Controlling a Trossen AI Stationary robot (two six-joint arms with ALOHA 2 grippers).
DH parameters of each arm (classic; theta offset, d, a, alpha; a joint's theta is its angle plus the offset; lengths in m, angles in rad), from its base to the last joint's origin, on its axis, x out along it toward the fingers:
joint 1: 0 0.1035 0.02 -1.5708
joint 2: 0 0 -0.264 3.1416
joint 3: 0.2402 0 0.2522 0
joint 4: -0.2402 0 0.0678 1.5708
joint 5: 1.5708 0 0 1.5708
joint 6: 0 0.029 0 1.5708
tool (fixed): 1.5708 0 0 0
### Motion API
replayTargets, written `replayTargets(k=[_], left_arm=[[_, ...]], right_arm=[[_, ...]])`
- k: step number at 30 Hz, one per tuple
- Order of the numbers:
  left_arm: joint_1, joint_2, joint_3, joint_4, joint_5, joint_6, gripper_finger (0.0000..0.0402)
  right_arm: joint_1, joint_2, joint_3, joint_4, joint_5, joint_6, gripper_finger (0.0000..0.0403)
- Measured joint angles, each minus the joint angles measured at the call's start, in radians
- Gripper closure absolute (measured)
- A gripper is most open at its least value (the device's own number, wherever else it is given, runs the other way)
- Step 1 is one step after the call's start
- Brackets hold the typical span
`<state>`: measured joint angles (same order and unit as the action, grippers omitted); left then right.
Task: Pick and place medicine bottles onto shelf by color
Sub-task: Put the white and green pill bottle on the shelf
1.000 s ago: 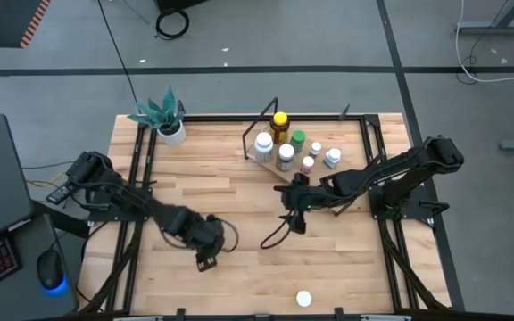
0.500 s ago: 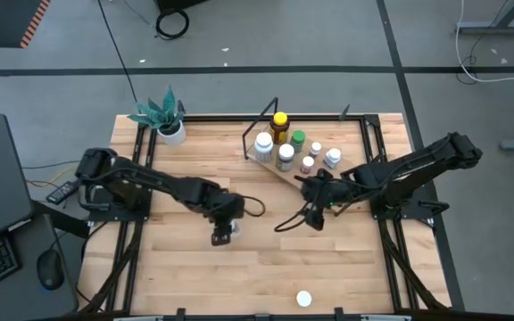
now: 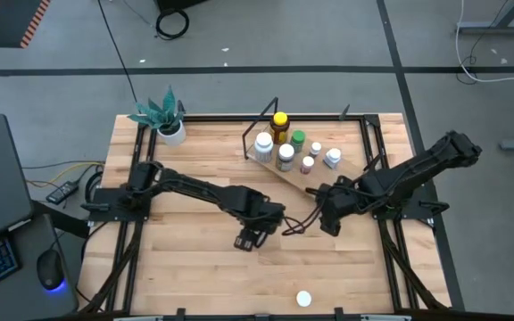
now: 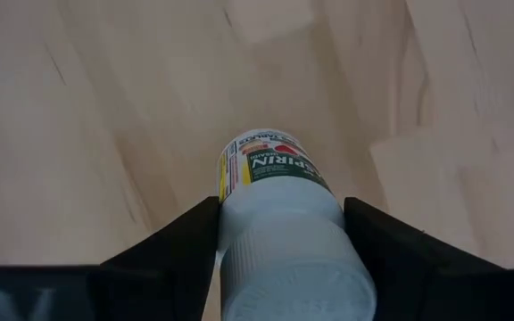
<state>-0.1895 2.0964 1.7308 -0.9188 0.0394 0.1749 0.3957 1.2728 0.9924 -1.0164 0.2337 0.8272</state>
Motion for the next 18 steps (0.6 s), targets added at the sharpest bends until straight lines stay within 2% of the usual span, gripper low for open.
replayTargets(k=[7, 18], left_arm=[[0.01, 0.062, 0.116, -0.032, -0.025, 0.098, 0.0173], [0.009, 0.077, 0.122, -0.057, -0.028, 0.12, 0.0172]], right_arm=[[0.099, 0.0, 0.001, 0.0, 0.005, 0.11, 0.0055], [0.154, 0.0, 0.002, -0.005, 0.019, 0.196, 0.0055]])
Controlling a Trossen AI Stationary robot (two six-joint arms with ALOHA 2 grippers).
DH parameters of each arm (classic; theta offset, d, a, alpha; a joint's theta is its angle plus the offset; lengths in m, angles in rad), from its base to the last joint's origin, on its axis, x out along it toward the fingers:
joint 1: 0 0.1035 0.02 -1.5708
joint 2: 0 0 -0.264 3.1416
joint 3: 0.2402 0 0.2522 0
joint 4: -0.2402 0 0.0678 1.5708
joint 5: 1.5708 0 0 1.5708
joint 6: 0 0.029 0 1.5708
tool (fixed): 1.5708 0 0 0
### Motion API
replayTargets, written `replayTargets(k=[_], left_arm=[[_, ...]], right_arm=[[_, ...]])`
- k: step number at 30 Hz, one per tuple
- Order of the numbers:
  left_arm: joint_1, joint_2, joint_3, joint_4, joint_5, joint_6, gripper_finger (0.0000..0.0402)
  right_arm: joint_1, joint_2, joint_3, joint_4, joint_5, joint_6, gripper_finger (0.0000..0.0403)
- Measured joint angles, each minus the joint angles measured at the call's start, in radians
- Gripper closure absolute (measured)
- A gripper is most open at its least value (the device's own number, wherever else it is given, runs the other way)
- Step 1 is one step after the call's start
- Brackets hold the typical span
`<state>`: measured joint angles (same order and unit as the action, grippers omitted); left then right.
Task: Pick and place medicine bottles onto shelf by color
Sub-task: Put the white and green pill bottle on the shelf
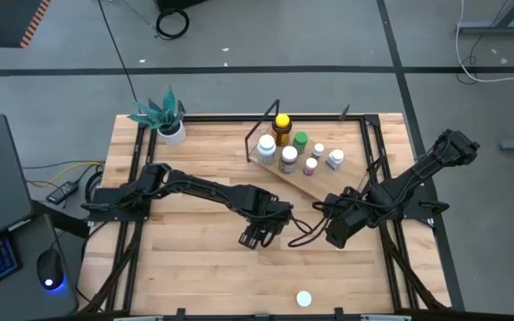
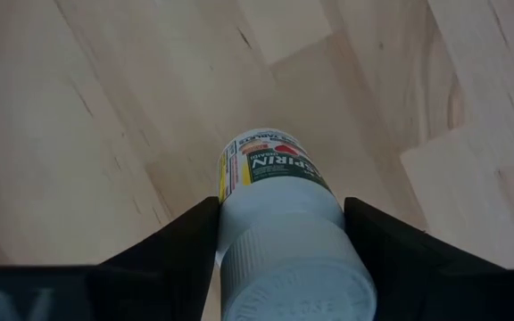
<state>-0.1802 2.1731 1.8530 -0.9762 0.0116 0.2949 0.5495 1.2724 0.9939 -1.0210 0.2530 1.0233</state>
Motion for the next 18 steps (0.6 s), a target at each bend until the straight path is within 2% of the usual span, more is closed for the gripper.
replayTargets(k=[12, 18], left_arm=[[0.003, -0.004, 0.0, -0.102, -0.013, -0.101, 0.0129], [0.003, -0.008, 0.0, -0.144, -0.015, -0.161, 0.013]], right_arm=[[-0.02, 0.0, 0.0, 0.006, 0.036, -0.049, 0.0055], [-0.043, 0.0, 0.0, 0.036, 0.038, -0.095, 0.0055]])
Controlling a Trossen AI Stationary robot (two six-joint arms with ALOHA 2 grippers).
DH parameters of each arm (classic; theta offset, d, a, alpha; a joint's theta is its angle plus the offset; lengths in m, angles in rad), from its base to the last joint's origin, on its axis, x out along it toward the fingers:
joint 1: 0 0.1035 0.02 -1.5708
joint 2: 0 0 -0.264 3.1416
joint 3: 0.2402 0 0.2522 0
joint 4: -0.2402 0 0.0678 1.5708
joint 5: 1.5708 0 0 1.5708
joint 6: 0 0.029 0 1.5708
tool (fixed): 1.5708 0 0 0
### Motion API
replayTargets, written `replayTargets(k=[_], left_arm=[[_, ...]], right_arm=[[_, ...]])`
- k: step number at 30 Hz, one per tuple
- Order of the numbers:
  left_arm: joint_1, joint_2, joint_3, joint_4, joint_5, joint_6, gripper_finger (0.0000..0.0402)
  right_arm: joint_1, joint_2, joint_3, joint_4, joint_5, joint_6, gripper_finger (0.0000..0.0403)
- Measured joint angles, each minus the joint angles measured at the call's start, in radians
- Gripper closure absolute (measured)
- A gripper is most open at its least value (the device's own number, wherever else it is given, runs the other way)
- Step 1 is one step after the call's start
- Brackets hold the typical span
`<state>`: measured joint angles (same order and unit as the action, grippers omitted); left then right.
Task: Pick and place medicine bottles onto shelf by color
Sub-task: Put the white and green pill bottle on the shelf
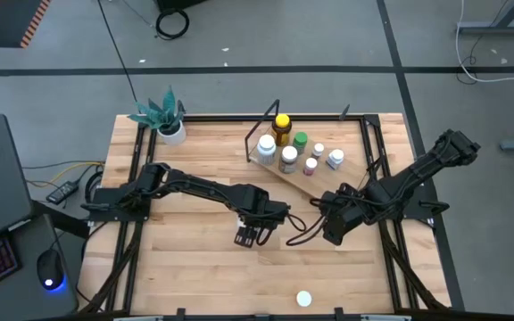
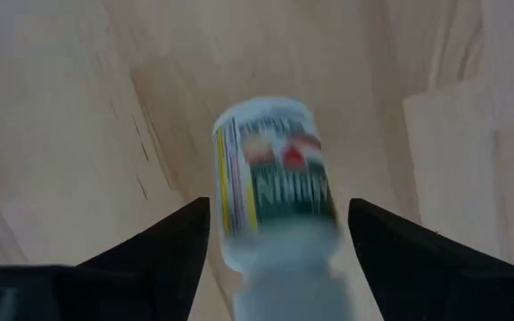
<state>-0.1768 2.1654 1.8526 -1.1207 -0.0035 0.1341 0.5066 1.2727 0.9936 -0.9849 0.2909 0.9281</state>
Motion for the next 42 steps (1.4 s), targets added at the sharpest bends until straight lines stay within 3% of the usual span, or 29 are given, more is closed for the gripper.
replayTargets(k=[9, 15, 20, 24, 30, 37, 42], left_arm=[[0.0, 0.0, 0.0, -0.012, 0.0, -0.018, 0.0142], [0.0, -0.008, 0.0, -0.127, 0.0, -0.053, 0.0144], [0.0, -0.023, -0.001, -0.28, -0.011, -0.143, 0.0152], [-0.015, -0.052, -0.016, -0.309, -0.027, -0.192, 0.0157], [-0.075, -0.206, -0.183, -0.146, -0.083, -0.266, 0.0157], [-0.132, -0.458, -0.534, 0.218, -0.101, -0.5, 0.0159], [-0.191, -0.514, -0.694, 0.364, -0.061, -0.573, 0.0158]], right_arm=[[-0.012, 0.0, 0.0, 0.028, -0.015, -0.015, 0.0055], [-0.02, 0.0, 0.0, 0.053, -0.014, -0.052, 0.0055], [-0.041, 0.004, 0.0, 0.19, 0.003, -0.149, 0.0055], [-0.059, 0.004, 0.0, 0.306, 0.003, -0.245, 0.0055], [-0.069, 0.015, 0.0, 0.313, 0.003, -0.298, 0.0055], [-0.072, 0.101, -0.001, 0.354, -0.001, -0.338, 0.0055], [-0.076, 0.183, -0.001, 0.482, -0.037, -0.388, 0.0055]])
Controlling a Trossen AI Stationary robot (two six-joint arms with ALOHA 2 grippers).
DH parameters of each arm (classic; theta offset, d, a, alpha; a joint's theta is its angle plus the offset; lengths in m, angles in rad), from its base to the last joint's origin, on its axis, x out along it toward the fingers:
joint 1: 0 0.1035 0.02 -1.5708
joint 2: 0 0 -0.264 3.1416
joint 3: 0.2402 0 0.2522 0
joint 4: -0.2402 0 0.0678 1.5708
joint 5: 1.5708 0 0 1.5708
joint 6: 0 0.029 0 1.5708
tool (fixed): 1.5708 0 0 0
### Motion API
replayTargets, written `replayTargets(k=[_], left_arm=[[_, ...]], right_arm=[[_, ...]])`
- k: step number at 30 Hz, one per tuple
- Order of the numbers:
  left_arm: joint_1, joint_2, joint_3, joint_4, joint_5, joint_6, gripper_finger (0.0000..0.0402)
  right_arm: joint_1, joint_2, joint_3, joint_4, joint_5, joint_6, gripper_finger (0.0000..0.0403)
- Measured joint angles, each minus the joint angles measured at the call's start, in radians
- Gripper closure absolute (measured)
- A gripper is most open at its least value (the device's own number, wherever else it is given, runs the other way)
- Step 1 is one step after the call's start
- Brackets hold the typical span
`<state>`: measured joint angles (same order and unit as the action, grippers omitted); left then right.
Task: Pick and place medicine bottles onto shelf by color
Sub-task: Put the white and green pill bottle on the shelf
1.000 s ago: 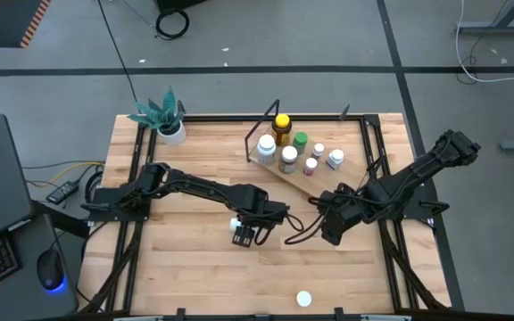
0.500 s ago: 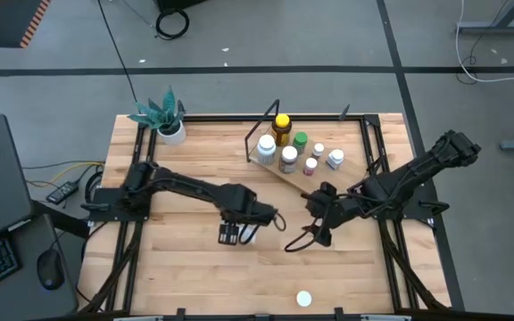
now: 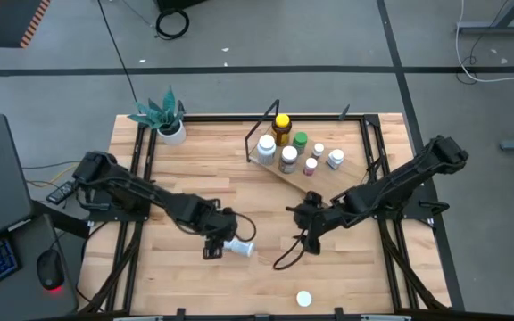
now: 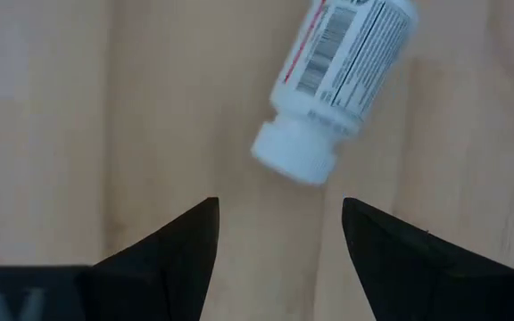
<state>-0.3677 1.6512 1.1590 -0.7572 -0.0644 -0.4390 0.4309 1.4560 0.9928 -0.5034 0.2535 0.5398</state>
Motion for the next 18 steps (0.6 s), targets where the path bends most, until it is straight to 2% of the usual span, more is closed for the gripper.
replayTargets(k=[5, 12, 18], left_arm=[[-0.053, 0.005, -0.091, 0.185, 0.002, 0.021, 0.0157], [-0.097, 0.005, -0.121, 0.213, -0.008, 0.043, 0.0146], [-0.104, 0.006, -0.121, 0.233, -0.087, 0.12, 0.0135]], right_arm=[[-0.001, 0.097, 0.0, 0.191, -0.052, -0.081, 0.0055], [-0.007, 0.192, 0.06, 0.2, -0.057, -0.111, 0.0055], [-0.014, 0.243, 0.082, 0.2, -0.062, -0.113, 0.0055]])
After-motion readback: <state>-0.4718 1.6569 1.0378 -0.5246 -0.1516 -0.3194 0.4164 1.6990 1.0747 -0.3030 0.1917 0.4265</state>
